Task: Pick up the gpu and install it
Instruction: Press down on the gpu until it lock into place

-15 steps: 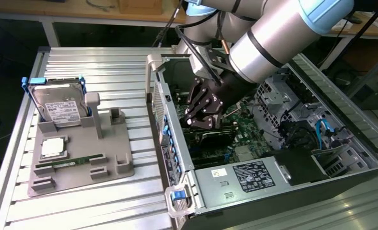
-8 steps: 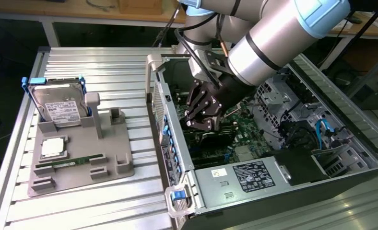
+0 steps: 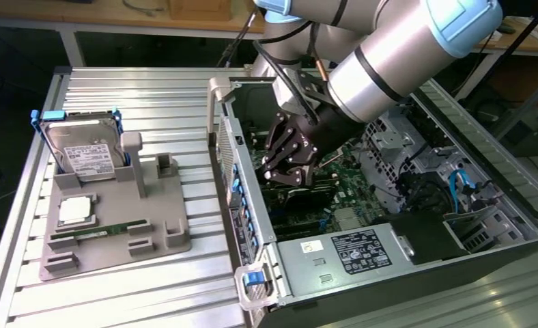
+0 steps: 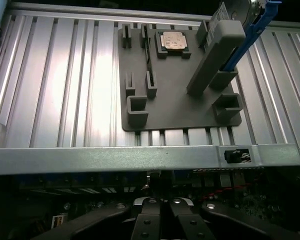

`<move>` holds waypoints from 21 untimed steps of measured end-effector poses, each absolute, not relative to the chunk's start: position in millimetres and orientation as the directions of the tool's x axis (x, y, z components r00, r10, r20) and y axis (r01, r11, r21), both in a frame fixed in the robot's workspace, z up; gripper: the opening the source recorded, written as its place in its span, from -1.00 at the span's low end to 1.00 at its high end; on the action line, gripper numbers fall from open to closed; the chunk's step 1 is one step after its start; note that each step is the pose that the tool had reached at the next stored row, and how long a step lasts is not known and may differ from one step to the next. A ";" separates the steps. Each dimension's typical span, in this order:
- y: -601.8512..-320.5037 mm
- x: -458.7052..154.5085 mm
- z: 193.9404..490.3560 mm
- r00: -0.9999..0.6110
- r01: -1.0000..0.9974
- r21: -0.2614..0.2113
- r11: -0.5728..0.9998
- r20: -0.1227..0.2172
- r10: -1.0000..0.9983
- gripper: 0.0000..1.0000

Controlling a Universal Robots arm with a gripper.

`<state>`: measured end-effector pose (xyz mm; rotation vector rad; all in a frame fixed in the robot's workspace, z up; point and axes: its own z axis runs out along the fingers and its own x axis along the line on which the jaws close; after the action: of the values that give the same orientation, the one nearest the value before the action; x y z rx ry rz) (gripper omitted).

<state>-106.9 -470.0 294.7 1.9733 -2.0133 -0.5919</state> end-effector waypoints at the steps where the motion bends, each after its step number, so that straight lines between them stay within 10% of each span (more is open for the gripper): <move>1: -470.0 -106.9 294.6 -0.044 -0.888 0.460 -0.006 -0.096 -0.994 -0.79; 21: -472.3 -106.9 285.7 -0.044 -0.888 0.460 -0.007 -0.099 -0.994 -0.79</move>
<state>-106.9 -472.3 285.7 1.9741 -2.0128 -0.5966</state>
